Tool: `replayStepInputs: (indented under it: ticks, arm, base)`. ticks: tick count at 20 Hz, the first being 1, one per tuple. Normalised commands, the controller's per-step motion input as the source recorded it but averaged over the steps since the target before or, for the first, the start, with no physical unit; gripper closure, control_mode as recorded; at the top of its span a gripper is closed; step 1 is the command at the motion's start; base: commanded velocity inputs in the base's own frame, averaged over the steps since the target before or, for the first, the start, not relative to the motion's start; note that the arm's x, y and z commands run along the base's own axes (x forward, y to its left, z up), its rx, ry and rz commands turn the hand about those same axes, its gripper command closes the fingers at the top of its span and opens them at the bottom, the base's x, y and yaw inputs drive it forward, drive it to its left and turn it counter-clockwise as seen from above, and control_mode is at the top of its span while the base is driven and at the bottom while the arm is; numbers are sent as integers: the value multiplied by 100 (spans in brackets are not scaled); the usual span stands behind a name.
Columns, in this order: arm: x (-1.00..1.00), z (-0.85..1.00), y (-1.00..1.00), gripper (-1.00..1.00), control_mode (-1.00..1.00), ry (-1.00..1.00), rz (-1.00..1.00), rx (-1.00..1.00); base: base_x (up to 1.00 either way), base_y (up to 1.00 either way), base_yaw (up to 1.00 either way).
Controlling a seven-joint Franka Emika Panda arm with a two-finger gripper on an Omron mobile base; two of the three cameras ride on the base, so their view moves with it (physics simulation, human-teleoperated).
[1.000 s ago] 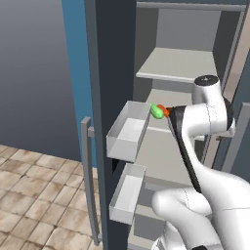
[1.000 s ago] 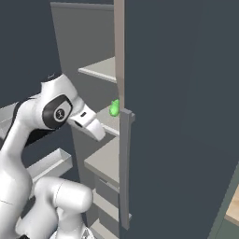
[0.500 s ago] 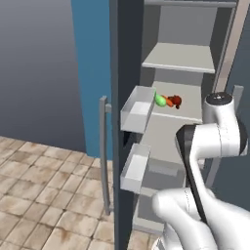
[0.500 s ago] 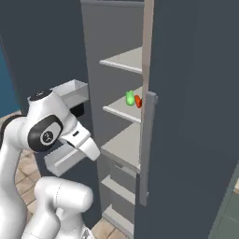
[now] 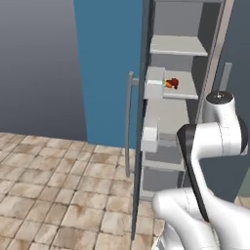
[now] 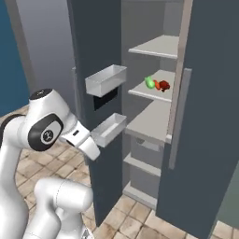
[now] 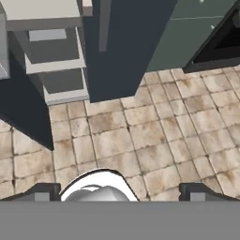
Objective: Take the bell pepper and carrot from the highest rack and move them to the second highest rack where the chicken drumstick and corn are located, to maximize freezer space. Close the freezer door after rearranging.
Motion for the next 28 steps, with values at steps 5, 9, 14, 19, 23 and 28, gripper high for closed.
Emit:
replayStepInputs:
  ticks: [5, 9, 14, 19, 23, 28]
  arm:
    - [0, 0, 0, -100, 100, 0, 0, 0]
    - [0, 0, 0, -100, 100, 0, 0, 0]
    - [0, 0, 0, -100, 100, 0, 0, 0]
    - [0, 0, 0, -100, 100, 0, 0, 0]
    - [0, 0, 0, -100, 100, 0, 0, 0]
    - [0, 0, 0, -100, 100, 0, 0, 0]
  base:
    - [-9, 100, -36]
    - [12, 100, -39]
    - [28, 97, -43]
    - [42, 84, -53]
    - [47, 78, -53]
    - [53, 77, -51]
